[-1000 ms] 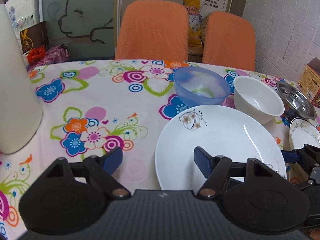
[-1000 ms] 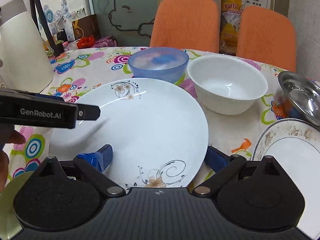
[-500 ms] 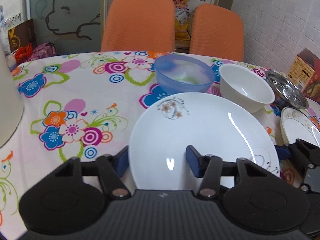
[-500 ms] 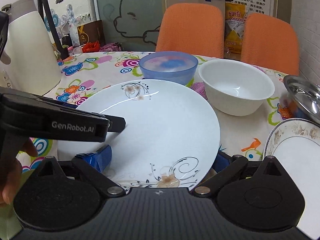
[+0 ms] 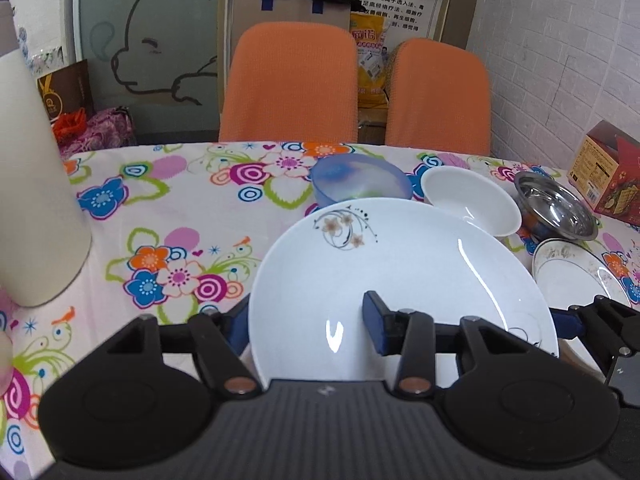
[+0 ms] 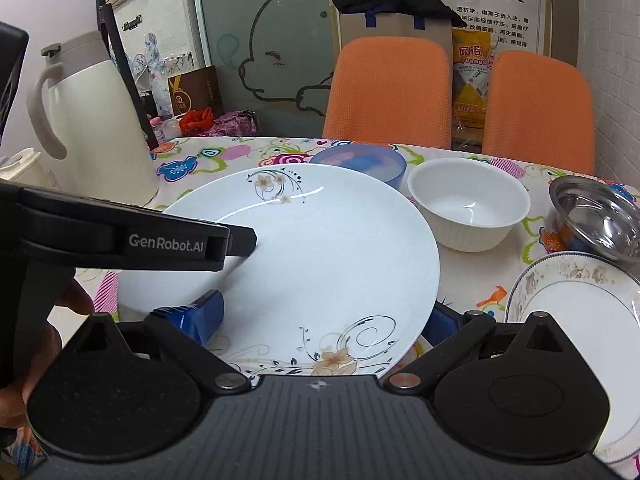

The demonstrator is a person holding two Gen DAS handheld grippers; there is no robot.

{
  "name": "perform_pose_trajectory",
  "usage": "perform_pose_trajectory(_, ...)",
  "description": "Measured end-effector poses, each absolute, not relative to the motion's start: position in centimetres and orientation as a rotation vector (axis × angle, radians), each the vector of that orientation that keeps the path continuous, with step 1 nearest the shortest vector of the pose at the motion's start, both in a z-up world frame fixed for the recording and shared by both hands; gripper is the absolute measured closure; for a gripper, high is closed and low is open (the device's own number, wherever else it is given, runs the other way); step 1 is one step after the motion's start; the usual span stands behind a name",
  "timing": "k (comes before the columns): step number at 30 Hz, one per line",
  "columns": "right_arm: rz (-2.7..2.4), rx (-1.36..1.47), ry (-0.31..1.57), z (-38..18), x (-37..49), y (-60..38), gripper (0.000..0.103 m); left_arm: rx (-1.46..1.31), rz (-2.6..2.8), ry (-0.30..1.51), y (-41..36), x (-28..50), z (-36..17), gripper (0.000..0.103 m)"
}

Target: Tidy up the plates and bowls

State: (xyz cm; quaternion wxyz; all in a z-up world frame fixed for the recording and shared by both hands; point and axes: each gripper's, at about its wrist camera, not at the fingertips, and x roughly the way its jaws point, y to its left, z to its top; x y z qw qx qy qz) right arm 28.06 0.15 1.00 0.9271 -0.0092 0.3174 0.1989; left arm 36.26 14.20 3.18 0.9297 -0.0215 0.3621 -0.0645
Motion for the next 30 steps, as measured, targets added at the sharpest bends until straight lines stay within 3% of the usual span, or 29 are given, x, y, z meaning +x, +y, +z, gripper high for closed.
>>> perform_pose_trajectory(13, 0.465, -0.009, 0.696, -0.4, 17.1, 1.4, 0.014, -0.060, -0.039, 0.751, 15.1, 22.9, 1.7, 0.060)
perform_pose_trajectory(22, 0.437, -0.057, 0.673, -1.3, 15.6, 1.9, 0.014, -0.132, -0.076, 0.783, 15.9, 20.6, -0.4, 0.059)
perform_pose_trajectory(30, 0.452, -0.070, 0.699, -2.4, 17.0, 1.6, 0.016, -0.156, -0.112, 0.765, 16.3, 20.6, -0.6, 0.042)
